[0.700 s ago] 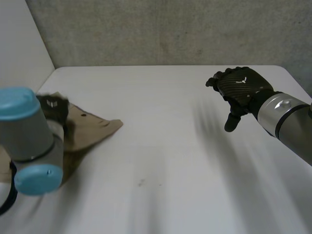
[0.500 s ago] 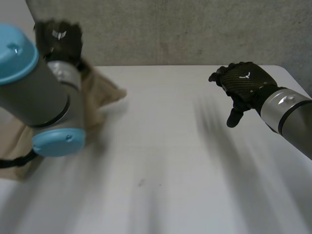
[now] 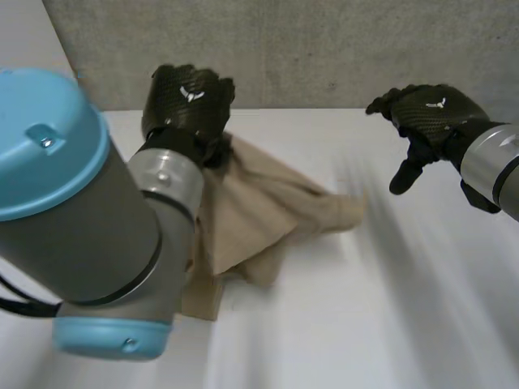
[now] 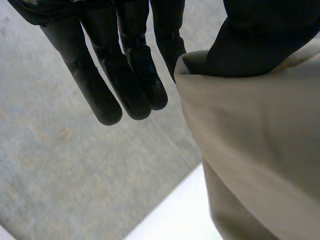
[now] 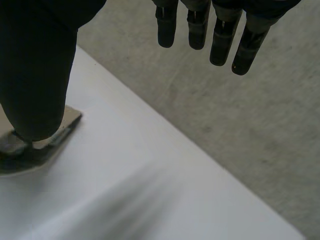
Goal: Fold the shorts.
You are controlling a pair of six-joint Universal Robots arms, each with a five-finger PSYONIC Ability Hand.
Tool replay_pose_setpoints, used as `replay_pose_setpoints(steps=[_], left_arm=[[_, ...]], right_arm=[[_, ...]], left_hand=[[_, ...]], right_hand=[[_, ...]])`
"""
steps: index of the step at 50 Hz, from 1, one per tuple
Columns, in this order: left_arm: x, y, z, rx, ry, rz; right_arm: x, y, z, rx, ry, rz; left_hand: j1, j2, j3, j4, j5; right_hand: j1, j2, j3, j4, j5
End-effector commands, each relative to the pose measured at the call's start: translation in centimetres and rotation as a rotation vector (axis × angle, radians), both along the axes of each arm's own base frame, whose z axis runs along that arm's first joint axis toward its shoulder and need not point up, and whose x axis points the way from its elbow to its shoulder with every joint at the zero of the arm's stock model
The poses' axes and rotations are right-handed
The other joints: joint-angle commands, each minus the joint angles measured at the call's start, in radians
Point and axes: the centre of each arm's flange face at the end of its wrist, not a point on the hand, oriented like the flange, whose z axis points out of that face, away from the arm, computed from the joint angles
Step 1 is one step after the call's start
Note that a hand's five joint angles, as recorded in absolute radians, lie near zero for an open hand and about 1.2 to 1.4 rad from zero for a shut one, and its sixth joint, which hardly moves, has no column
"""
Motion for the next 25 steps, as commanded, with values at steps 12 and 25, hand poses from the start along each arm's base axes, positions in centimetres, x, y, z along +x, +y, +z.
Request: replay_pose_setpoints(steps=[12, 25], left_arm=[[1.2, -1.0, -1.2, 0.034, -0.035, 0.037], [1.4, -1.7, -1.9, 0.052, -0.041, 0.057]], right_arm=[[2.0, 2.3, -3.7, 0.452, -0.266, 0.098], [5.9, 4.6, -8.8, 0.520, -0.185, 0.170]], left_hand=[[0.270, 0.202, 0.206, 0.201, 0.266], [0.270, 0.202, 0.206, 0.201, 0.266]], right_hand=[[0.006, -0.044, -0.036, -0.055, -0.065], [0.332, 0.281, 0.290, 0.271, 0.261]])
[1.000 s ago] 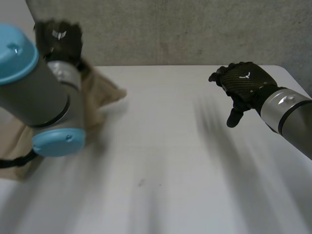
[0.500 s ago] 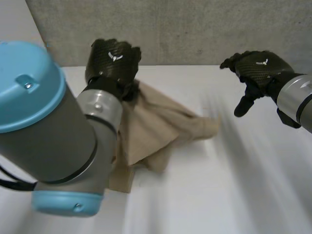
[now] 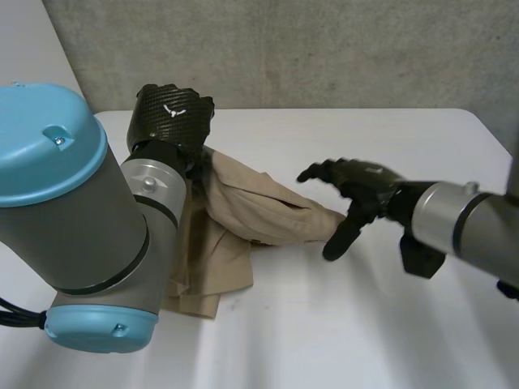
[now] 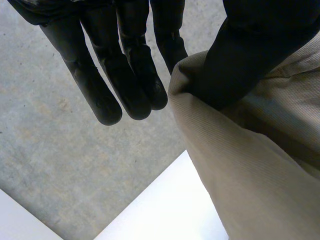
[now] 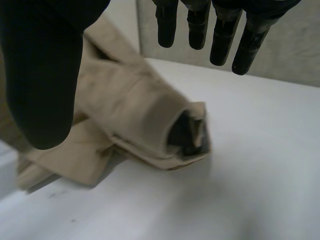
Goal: Fold the shorts.
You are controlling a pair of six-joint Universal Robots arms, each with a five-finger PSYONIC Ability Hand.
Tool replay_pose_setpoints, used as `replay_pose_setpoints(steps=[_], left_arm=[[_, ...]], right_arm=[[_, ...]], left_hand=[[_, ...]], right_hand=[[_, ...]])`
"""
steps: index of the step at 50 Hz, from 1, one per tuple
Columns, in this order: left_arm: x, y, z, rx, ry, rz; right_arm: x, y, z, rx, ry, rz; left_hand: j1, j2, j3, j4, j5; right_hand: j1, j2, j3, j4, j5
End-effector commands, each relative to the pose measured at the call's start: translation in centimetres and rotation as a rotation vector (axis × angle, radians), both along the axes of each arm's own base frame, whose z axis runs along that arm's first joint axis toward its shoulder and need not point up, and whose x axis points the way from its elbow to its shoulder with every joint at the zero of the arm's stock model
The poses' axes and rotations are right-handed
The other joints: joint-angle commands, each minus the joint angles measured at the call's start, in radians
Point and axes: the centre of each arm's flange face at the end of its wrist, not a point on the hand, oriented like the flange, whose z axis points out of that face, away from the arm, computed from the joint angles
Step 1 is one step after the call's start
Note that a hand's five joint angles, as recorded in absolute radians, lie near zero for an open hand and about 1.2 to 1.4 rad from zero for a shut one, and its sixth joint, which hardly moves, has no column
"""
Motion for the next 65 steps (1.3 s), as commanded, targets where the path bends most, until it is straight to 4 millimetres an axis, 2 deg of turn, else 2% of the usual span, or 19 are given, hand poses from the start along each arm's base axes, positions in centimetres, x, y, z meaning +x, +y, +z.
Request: replay_pose_setpoints(steps=[1, 3, 4, 5, 6, 7, 8, 12, 15, 17, 22, 23, 26, 35, 41, 48, 49, 53, 65], left_arm=[[0.0, 0.0, -0.2, 0.007, 0.001, 0.003], [0.1, 0.2, -0.5, 0.015, -0.003, 0.003], [0.1, 0.2, -0.7, 0.020, -0.004, 0.006], [0.2, 0.3, -0.9, 0.028, -0.007, 0.008], [0.2, 0.3, -0.9, 0.028, -0.007, 0.008], [0.5, 0.5, -1.8, 0.059, -0.009, 0.008], [0.6, 0.7, -2.0, 0.069, -0.005, 0.008], [1.2, 1.3, -3.0, 0.122, 0.025, 0.013], [1.5, 1.6, -3.1, 0.143, 0.046, 0.016], [2.7, 2.2, -3.5, 0.203, 0.096, 0.036], [6.0, 2.1, -4.5, 0.341, 0.232, 0.164], [6.0, 2.1, -4.5, 0.341, 0.232, 0.164], [8.0, 3.0, -5.8, 0.461, 0.281, 0.247], [10.8, 4.3, -8.6, 0.609, 0.279, 0.375], [12.4, 3.0, -9.5, 0.629, 0.292, 0.461], [12.4, 1.3, -10.2, 0.604, 0.318, 0.478], [12.4, 0.4, -10.6, 0.590, 0.332, 0.484], [12.1, -0.4, -11.2, 0.596, 0.333, 0.479], [10.4, -0.8, -11.9, 0.656, 0.340, 0.371]], right_arm=[[2.6, 0.0, -4.4, 0.007, 0.060, 0.019], [2.9, -1.0, -4.7, -0.040, 0.063, -0.020], [2.9, -1.4, -4.5, -0.072, 0.057, -0.043], [2.9, -1.4, -4.5, -0.073, 0.057, -0.043], [3.0, -2.2, -4.1, -0.137, 0.041, -0.083], [3.0, -2.7, -3.7, -0.192, 0.027, -0.106], [3.1, -2.9, -3.5, -0.215, 0.018, -0.116], [3.4, -2.8, -2.0, -0.272, -0.017, -0.116], [3.4, -2.7, -2.1, -0.274, -0.011, -0.120], [3.7, -2.3, -2.2, -0.271, -0.010, -0.112], [4.5, -1.2, -2.8, -0.257, -0.005, -0.081], [4.5, -1.1, -2.9, -0.253, -0.004, -0.080], [4.5, -1.0, -3.1, -0.248, -0.001, -0.078], [4.5, -0.9, -3.1, -0.246, -0.001, -0.078], [4.3, -1.0, -2.8, -0.248, -0.007, -0.086], [4.2, -0.8, -3.1, -0.231, -0.001, -0.085], [4.1, -0.8, -3.2, -0.228, 0.001, -0.086], [4.0, -0.7, -3.1, -0.228, 0.001, -0.088], [3.8, -0.8, -2.9, -0.240, 0.001, -0.092]], left_hand=[[0.270, 0.201, 0.206, 0.201, 0.266], [0.270, 0.201, 0.206, 0.201, 0.266], [0.270, 0.201, 0.206, 0.201, 0.266], [0.186, 0.118, 0.122, 0.117, 0.182], [0.185, 0.117, 0.121, 0.116, 0.182], [-0.262, -0.331, -0.326, -0.331, -0.266], [-0.392, -0.460, -0.456, -0.461, -0.395], [-0.660, -0.728, -0.724, -0.729, -0.663], [-0.780, -0.849, -0.844, -0.849, -0.784], [-0.877, -0.946, -0.941, -0.946, -0.881], [-0.886, -0.955, -0.950, -0.955, -0.890], [-0.886, -0.955, -0.950, -0.955, -0.890], [-0.892, -0.961, -0.956, -0.961, -0.896], [-0.910, -0.978, -0.974, -0.979, -0.914], [-0.895, -0.964, -0.959, -0.964, -0.899], [-0.848, -0.917, -0.912, -0.917, -0.852], [-0.802, -0.870, -0.866, -0.871, -0.805], [-0.693, -0.761, -0.757, -0.761, -0.696], [-0.690, -0.758, -0.754, -0.759, -0.693]], right_hand=[[0.552, 0.501, 0.510, 0.490, 0.481], [1.138, 1.087, 1.096, 1.077, 1.067], [1.227, 1.176, 1.185, 1.166, 1.156], [1.228, 1.177, 1.186, 1.167, 1.157], [1.228, 1.177, 1.186, 1.167, 1.157], [1.228, 1.177, 1.186, 1.167, 1.157], [1.228, 1.177, 1.186, 1.167, 1.157], [1.228, 1.177, 1.186, 1.167, 1.157], [1.228, 1.177, 1.186, 1.167, 1.157], [1.228, 1.177, 1.186, 1.167, 1.157], [1.228, 1.177, 1.186, 1.167, 1.157], [1.228, 1.177, 1.186, 1.167, 1.157], [1.228, 1.177, 1.186, 1.167, 1.157], [1.228, 1.177, 1.186, 1.167, 1.157], [1.228, 1.177, 1.186, 1.167, 1.157], [1.228, 1.177, 1.186, 1.167, 1.157], [1.228, 1.177, 1.186, 1.167, 1.157], [1.228, 1.177, 1.186, 1.167, 1.157], [1.228, 1.177, 1.186, 1.167, 1.157]])
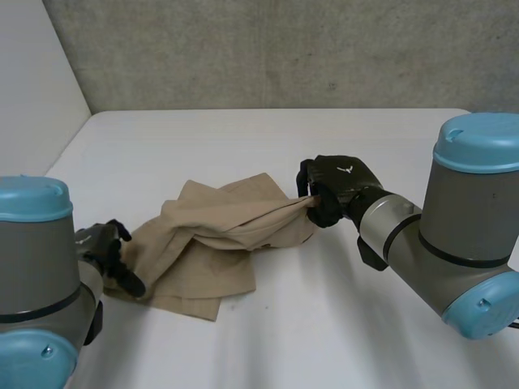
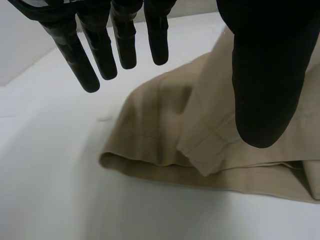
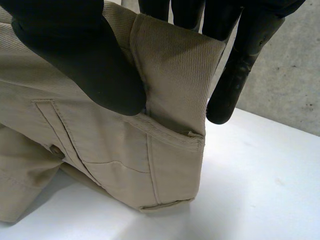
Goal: Fold the shorts.
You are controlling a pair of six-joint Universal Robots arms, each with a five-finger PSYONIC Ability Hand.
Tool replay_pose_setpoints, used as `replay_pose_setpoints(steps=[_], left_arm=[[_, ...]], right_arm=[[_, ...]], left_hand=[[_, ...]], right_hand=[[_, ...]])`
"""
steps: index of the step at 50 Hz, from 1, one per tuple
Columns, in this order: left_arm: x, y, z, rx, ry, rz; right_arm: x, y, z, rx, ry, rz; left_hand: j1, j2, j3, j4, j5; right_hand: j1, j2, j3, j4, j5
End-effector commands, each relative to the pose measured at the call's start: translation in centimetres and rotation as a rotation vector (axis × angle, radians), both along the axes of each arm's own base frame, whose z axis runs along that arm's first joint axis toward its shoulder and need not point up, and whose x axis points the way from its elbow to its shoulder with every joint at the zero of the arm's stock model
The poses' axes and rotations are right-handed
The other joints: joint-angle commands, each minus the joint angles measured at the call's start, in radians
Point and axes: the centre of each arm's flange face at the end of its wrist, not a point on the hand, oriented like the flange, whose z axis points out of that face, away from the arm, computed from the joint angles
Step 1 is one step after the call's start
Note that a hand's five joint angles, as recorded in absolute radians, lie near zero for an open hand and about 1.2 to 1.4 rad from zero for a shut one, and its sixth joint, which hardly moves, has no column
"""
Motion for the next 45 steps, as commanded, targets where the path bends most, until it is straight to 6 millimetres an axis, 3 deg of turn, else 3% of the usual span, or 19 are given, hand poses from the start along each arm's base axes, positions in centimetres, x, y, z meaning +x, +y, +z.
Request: replay_pose_setpoints(steps=[1, 5, 6, 7, 8, 10, 15, 18, 19, 21, 22, 23, 24, 26, 30, 34, 39, 42, 45], left_arm=[[-1.1, -0.2, -0.3, 0.022, 0.039, -0.069], [-1.3, -0.6, -0.9, 0.037, 0.034, -0.070], [-1.3, -0.6, -1.0, 0.040, 0.029, -0.065], [-1.3, -0.9, -1.2, 0.034, 0.028, -0.059], [-1.3, -0.9, -1.2, 0.034, 0.028, -0.059], [-1.3, -1.5, -1.1, 0.010, 0.027, -0.041], [-1.4, -2.9, 0.4, -0.073, 0.032, -0.021], [-1.9, -2.9, 4.5, -0.188, 0.043, -0.059], [-1.9, -2.6, 6.8, -0.248, 0.025, -0.080], [-1.9, -2.4, 8.0, -0.281, 0.012, -0.094], [-1.9, -2.1, 10.5, -0.355, -0.015, -0.115], [-1.9, -2.1, 10.6, -0.356, -0.015, -0.115], [-1.9, -1.6, 13.5, -0.444, -0.049, -0.143], [-1.8, -0.6, 17.4, -0.566, -0.138, -0.202], [-2.0, 0.6, 20.0, -0.654, -0.270, -0.295], [-2.1, 0.9, 20.4, -0.670, -0.326, -0.328], [-2.5, 0.6, 19.4, -0.631, -0.362, -0.365], [-3.3, -1.0, 16.1, -0.527, -0.388, -0.397], [-3.8, -2.1, 13.8, -0.458, -0.405, -0.417]], right_arm=[[0.0, -0.1, 0.2, -0.010, -0.002, -0.002], [0.0, -0.1, 0.5, -0.018, -0.004, -0.001], [0.0, -0.2, 0.5, -0.019, -0.005, -0.001], [0.0, -0.2, 0.5, -0.023, -0.004, 0.000], [0.0, -0.2, 0.5, -0.023, -0.004, 0.000], [0.0, -0.2, 0.7, -0.029, -0.003, 0.002], [0.0, -0.2, 2.7, -0.113, 0.016, 0.018], [-0.6, 0.8, 5.9, -0.257, 0.117, 0.048], [-0.8, 1.1, 6.7, -0.291, 0.137, 0.052], [-0.9, 1.3, 7.6, -0.331, 0.160, 0.056], [-1.3, 1.8, 9.5, -0.408, 0.198, 0.058], [-1.3, 1.8, 9.5, -0.408, 0.198, 0.058], [-1.8, 2.4, 11.4, -0.477, 0.235, 0.047], [-3.0, 3.4, 14.5, -0.568, 0.306, 0.000], [-4.2, 4.4, 17.4, -0.630, 0.357, -0.050], [-4.4, 5.2, 17.7, -0.620, 0.416, -0.033], [-4.6, 5.6, 16.0, -0.546, 0.510, 0.022], [-3.6, 4.1, 12.6, -0.456, 0.601, 0.071], [-3.4, 3.8, 12.1, -0.442, 0.613, 0.079]], left_hand=[[0.077, 0.078, 0.078, 0.076, 0.072], [0.212, 0.212, 0.213, 0.210, 0.206], [0.320, 0.321, 0.321, 0.318, 0.314], [0.649, 0.650, 0.650, 0.648, 0.644], [0.653, 0.653, 0.654, 0.651, 0.647], [1.032, 1.033, 1.033, 1.030, 1.026], [1.034, 1.035, 1.035, 1.032, 1.028], [1.034, 1.035, 1.035, 1.032, 1.028], [1.034, 1.035, 1.035, 1.032, 1.028], [1.034, 1.035, 1.035, 1.032, 1.028], [1.034, 1.035, 1.035, 1.032, 1.028], [1.034, 1.035, 1.035, 1.032, 1.028], [1.034, 1.035, 1.035, 1.032, 1.028], [1.034, 1.035, 1.035, 1.032, 1.028], [1.034, 1.035, 1.035, 1.032, 1.028], [1.034, 1.035, 1.035, 1.032, 1.028], [1.034, 1.035, 1.035, 1.032, 1.028], [1.034, 1.035, 1.035, 1.032, 1.028], [1.034, 1.035, 1.035, 1.032, 1.028]], right_hand=[[0.431, 0.224, 0.212, 0.206, 0.232], [0.431, 0.224, 0.212, 0.206, 0.232], [0.431, 0.224, 0.212, 0.206, 0.232], [0.431, 0.224, 0.212, 0.206, 0.232], [0.431, 0.224, 0.212, 0.206, 0.232], [0.431, 0.224, 0.212, 0.206, 0.232], [0.431, 0.224, 0.212, 0.206, 0.232], [0.431, 0.224, 0.212, 0.206, 0.232], [0.431, 0.224, 0.212, 0.206, 0.232], [0.431, 0.224, 0.212, 0.206, 0.232], [0.431, 0.224, 0.212, 0.206, 0.232], [0.431, 0.224, 0.212, 0.206, 0.232], [0.431, 0.224, 0.212, 0.206, 0.232], [0.431, 0.224, 0.212, 0.206, 0.232], [0.431, 0.224, 0.212, 0.206, 0.232], [0.431, 0.224, 0.212, 0.206, 0.232], [0.431, 0.224, 0.212, 0.206, 0.232], [0.431, 0.224, 0.212, 0.206, 0.232], [0.431, 0.224, 0.212, 0.206, 0.232]])
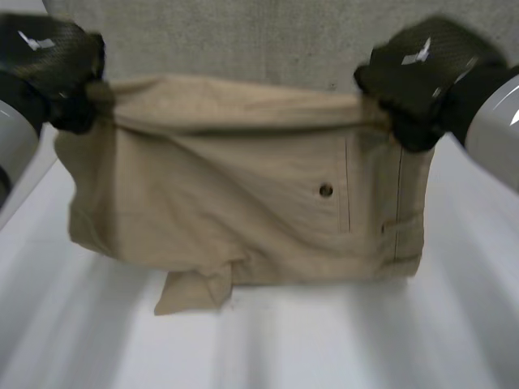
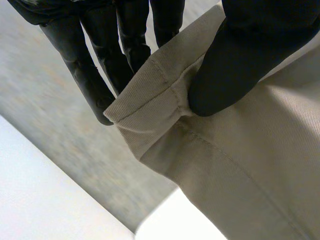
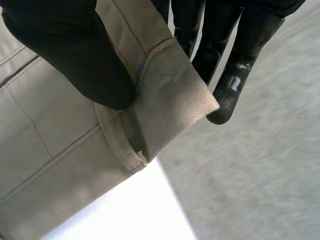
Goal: Fold the shorts.
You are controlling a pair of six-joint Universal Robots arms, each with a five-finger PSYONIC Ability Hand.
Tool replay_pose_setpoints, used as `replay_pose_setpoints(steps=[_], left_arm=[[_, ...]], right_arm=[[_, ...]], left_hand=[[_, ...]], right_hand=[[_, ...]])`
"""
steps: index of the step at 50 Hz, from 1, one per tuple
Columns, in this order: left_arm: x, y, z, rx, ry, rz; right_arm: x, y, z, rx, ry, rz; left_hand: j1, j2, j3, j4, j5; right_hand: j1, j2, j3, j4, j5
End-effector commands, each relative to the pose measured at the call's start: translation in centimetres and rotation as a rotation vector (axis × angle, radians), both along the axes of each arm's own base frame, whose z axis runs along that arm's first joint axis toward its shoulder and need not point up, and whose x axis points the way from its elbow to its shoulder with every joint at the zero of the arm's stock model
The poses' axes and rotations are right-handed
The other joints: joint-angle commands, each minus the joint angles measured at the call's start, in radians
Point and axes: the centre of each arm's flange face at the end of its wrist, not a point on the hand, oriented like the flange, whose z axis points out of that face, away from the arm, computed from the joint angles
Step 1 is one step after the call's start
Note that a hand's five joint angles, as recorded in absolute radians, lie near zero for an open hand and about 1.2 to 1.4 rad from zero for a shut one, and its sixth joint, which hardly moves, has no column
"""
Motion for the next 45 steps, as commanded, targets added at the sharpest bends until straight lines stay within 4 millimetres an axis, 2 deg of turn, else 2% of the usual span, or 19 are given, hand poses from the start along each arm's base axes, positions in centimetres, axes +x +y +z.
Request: replay_pose_setpoints(steps=[1, 5, 10, 12, 14, 16, 17, 21, 22, 24, 26, 31, 35, 36, 37, 39, 42, 43, 45], left_arm=[[-1.7, -3.3, -7.1, 0.207, -0.092, 0.001], [-2.8, -5.8, -10.1, 0.263, -0.123, 0.004], [-4.8, -9.9, -8.4, 0.107, -0.078, 0.006], [-5.5, -11.2, -6.6, 0.001, -0.051, 0.007], [-6.2, -12.6, -2.3, -0.215, 0.007, 0.026], [-6.4, -12.9, -0.8, -0.291, 0.029, 0.038], [-6.6, -13.0, 3.5, -0.496, 0.097, 0.087], [-6.1, -11.6, 8.7, -0.710, 0.192, 0.160], [-5.6, -10.6, 10.5, -0.771, 0.230, 0.178], [-5.5, -9.3, 11.6, -0.795, 0.252, 0.171], [-5.5, -8.6, 11.7, -0.786, 0.250, 0.163], [-5.4, -7.5, 9.1, -0.700, 0.203, 0.139], [-4.9, -6.6, 5.6, -0.601, 0.151, 0.122], [-5.0, -6.4, 3.4, -0.542, 0.121, 0.109], [-5.0, -6.4, 3.3, -0.541, 0.120, 0.109], [-4.9, -6.0, -0.2, -0.442, 0.075, 0.095], [-4.5, -5.3, -5.4, -0.307, 0.012, 0.077], [-4.3, -5.0, -6.9, -0.266, -0.009, 0.073], [-3.8, -4.2, -10.8, -0.161, -0.059, 0.067]], right_arm=[[1.6, -2.5, -5.4, 0.150, 0.126, 0.009], [2.5, -4.0, -6.9, 0.173, 0.136, 0.007], [4.2, -7.5, -7.1, 0.062, 0.070, -0.032], [4.9, -8.6, -6.2, -0.019, 0.025, -0.046], [6.0, -10.5, -2.6, -0.231, -0.117, -0.067], [6.3, -11.1, -0.2, -0.354, -0.198, -0.072], [6.3, -11.2, 2.2, -0.468, -0.274, -0.075], [5.5, -10.0, 7.3, -0.673, -0.410, -0.079], [5.5, -10.0, 7.4, -0.674, -0.411, -0.079], [4.7, -8.4, 9.8, -0.748, -0.459, -0.072], [4.6, -8.3, 9.5, -0.731, -0.447, -0.072], [4.7, -8.5, 6.3, -0.590, -0.355, -0.073], [4.7, -8.5, 1.9, -0.429, -0.250, -0.073], [4.7, -8.5, 1.0, -0.400, -0.231, -0.074], [4.6, -8.5, 0.2, -0.372, -0.212, -0.075], [4.5, -8.3, -3.3, -0.274, -0.149, -0.072], [4.3, -8.1, -5.0, -0.230, -0.123, -0.072], [4.1, -8.2, -7.4, -0.161, -0.093, -0.074], [4.0, -8.2, -8.5, -0.132, -0.081, -0.075]], left_hand=[[0.274, 0.203, 0.210, 0.201, 0.257], [0.274, 0.203, 0.210, 0.201, 0.257], [0.274, 0.203, 0.210, 0.201, 0.257], [0.274, 0.203, 0.210, 0.201, 0.257], [0.274, 0.203, 0.210, 0.201, 0.257], [0.274, 0.203, 0.210, 0.201, 0.257], [0.274, 0.203, 0.210, 0.201, 0.257], [0.274, 0.203, 0.210, 0.201, 0.257], [0.274, 0.203, 0.210, 0.201, 0.257], [0.274, 0.203, 0.210, 0.201, 0.257], [0.274, 0.203, 0.210, 0.201, 0.257], [0.274, 0.203, 0.210, 0.201, 0.257], [0.274, 0.203, 0.210, 0.201, 0.257], [0.274, 0.203, 0.210, 0.201, 0.257], [0.274, 0.203, 0.210, 0.201, 0.257], [0.274, 0.203, 0.210, 0.201, 0.257], [0.274, 0.203, 0.210, 0.201, 0.257], [0.274, 0.203, 0.210, 0.201, 0.257], [0.274, 0.203, 0.210, 0.201, 0.257]], right_hand=[[0.431, 0.224, 0.212, 0.206, 0.232], [0.431, 0.224, 0.212, 0.206, 0.232], [0.431, 0.224, 0.212, 0.206, 0.232], [0.431, 0.224, 0.212, 0.206, 0.232], [0.431, 0.224, 0.212, 0.206, 0.232], [0.431, 0.224, 0.212, 0.206, 0.232], [0.431, 0.224, 0.212, 0.206, 0.232], [0.431, 0.224, 0.212, 0.206, 0.232], [0.431, 0.224, 0.212, 0.206, 0.232], [0.431, 0.224, 0.212, 0.206, 0.232], [0.431, 0.224, 0.212, 0.206, 0.232], [0.431, 0.224, 0.212, 0.206, 0.232], [0.431, 0.224, 0.212, 0.206, 0.232], [0.431, 0.224, 0.212, 0.206, 0.232], [0.431, 0.224, 0.212, 0.206, 0.232], [0.431, 0.224, 0.212, 0.206, 0.232], [0.431, 0.224, 0.212, 0.206, 0.232], [0.431, 0.224, 0.212, 0.206, 0.232], [0.431, 0.224, 0.212, 0.206, 0.232]])
